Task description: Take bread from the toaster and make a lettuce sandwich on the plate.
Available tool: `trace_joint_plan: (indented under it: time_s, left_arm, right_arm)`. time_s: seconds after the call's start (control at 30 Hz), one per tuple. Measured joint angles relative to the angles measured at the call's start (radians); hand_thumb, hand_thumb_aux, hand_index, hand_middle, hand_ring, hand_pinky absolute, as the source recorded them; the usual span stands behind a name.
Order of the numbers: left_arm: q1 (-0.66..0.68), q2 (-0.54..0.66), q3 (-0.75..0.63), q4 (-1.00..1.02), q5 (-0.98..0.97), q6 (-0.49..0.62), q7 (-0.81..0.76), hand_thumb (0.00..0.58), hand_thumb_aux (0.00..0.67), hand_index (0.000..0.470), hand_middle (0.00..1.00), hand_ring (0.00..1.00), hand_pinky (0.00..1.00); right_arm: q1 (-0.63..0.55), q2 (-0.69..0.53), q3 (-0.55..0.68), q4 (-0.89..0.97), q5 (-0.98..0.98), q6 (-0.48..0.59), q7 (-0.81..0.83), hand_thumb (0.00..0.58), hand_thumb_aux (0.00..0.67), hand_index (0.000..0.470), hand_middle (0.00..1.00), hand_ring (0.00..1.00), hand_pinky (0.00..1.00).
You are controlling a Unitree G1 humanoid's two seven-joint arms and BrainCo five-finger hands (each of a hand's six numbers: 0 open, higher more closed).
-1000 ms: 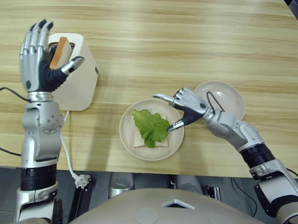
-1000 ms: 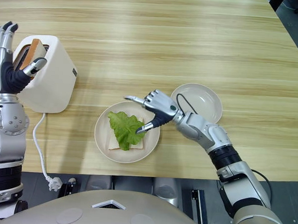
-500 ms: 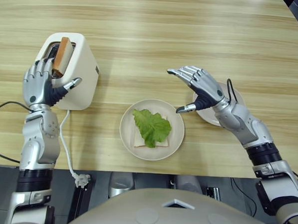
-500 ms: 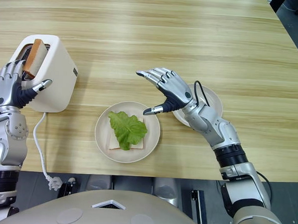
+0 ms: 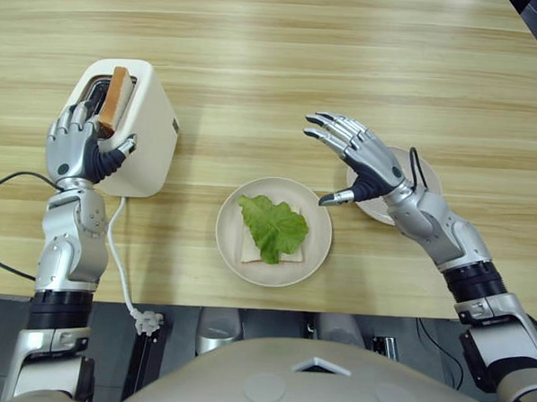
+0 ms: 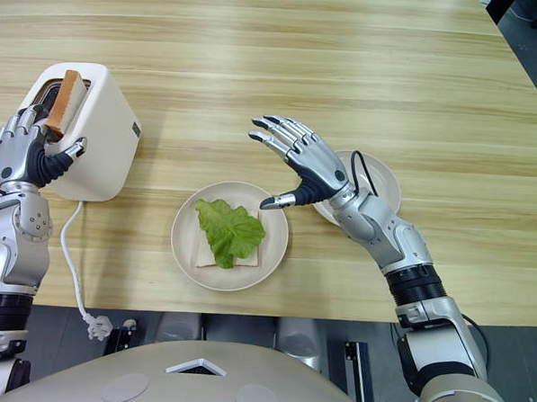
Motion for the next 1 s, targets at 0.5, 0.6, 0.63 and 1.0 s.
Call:
trace_joint_plan:
  time_s: [0.5, 0.6, 0.63, 1.0]
  left_arm:
    - [-0.022, 0.009, 0.006, 0.000, -0.006, 0.019, 0.043, 0.580, 0.670, 0.460, 0.00, 0.00, 0.00]
    - [-0.024, 0.017, 0.006, 0.000, -0.020, 0.018, 0.044, 0.580, 0.670, 0.460, 0.00, 0.00, 0.00]
    - [-0.026, 0.018, 0.006, 0.001, -0.028, 0.018, 0.044, 0.580, 0.670, 0.460, 0.00, 0.00, 0.00]
    - [-0.054, -0.014, 0.033, 0.012, -0.237, -0.055, -0.023, 0.578, 0.631, 0.433, 0.00, 0.00, 0.00]
  right_arm:
    - [0.023, 0.019, 0.016, 0.014, -0.014, 0.002, 0.008, 0.000, 0.000, 0.000, 0.00, 0.00, 0.00]
    - [0.026, 0.021, 0.016, 0.014, -0.022, 0.003, 0.008, 0.000, 0.000, 0.000, 0.00, 0.00, 0.00]
    - [0.026, 0.021, 0.016, 0.014, -0.022, 0.004, 0.007, 0.000, 0.000, 0.000, 0.00, 0.00, 0.00]
    - [0.030, 0.026, 0.016, 0.014, -0.023, 0.008, 0.007, 0.000, 0.000, 0.000, 0.00, 0.00, 0.00]
